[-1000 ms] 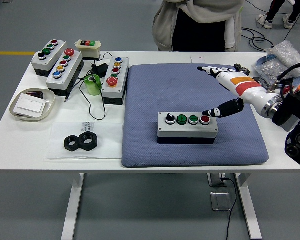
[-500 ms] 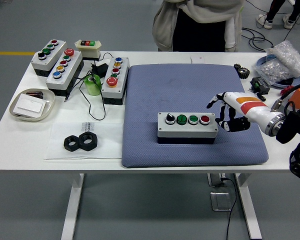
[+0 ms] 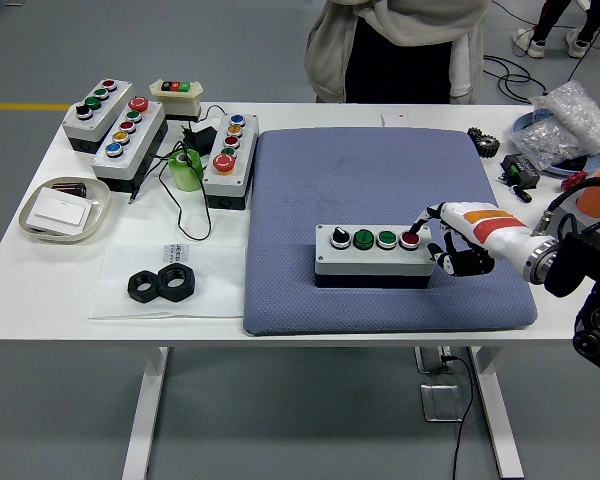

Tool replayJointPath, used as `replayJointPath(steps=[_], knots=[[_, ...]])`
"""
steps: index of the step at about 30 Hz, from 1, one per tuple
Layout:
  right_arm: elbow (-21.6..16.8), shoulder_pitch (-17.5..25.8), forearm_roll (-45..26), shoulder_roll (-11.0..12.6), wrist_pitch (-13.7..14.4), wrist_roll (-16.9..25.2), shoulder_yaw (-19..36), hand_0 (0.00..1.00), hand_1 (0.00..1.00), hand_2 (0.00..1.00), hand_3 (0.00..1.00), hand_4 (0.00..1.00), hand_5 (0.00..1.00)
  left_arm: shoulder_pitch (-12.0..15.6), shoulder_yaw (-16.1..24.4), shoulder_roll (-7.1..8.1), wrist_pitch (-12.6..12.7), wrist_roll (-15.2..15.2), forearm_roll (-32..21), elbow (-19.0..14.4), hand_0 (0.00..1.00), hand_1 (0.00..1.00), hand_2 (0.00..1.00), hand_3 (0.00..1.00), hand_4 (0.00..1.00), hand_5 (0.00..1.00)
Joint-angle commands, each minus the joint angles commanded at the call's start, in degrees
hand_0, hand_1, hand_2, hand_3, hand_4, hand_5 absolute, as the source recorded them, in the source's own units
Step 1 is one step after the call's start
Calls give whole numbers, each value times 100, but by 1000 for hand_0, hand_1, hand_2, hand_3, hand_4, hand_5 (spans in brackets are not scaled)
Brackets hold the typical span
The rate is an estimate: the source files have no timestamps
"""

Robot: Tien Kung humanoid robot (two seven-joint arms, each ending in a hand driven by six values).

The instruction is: Pick up the button,place it on the desk,press the button,press the button

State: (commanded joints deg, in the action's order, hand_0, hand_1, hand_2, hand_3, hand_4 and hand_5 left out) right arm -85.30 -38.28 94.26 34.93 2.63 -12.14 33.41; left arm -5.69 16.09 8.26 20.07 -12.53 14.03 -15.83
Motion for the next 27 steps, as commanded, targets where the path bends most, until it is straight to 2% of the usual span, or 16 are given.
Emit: replayJointPath(steps=[10, 21, 27], knots=[[138, -60, 23, -39, -111, -91, -266, 99, 2, 83, 697, 504, 2, 9, 42, -4, -1, -27, 64, 4, 751, 789, 864, 781, 554, 998], [-132, -72, 55, -21, 161, -50, 53, 99, 2, 82, 699, 504, 2, 36, 98, -8, -6, -53, 141, 8, 751, 789, 864, 781, 553, 998], [-166, -168, 60, -118, 186, -58, -32, 101, 2, 82, 701, 504, 2, 49, 114, -6, -8, -63, 175, 7, 751, 789, 864, 781, 553, 998]])
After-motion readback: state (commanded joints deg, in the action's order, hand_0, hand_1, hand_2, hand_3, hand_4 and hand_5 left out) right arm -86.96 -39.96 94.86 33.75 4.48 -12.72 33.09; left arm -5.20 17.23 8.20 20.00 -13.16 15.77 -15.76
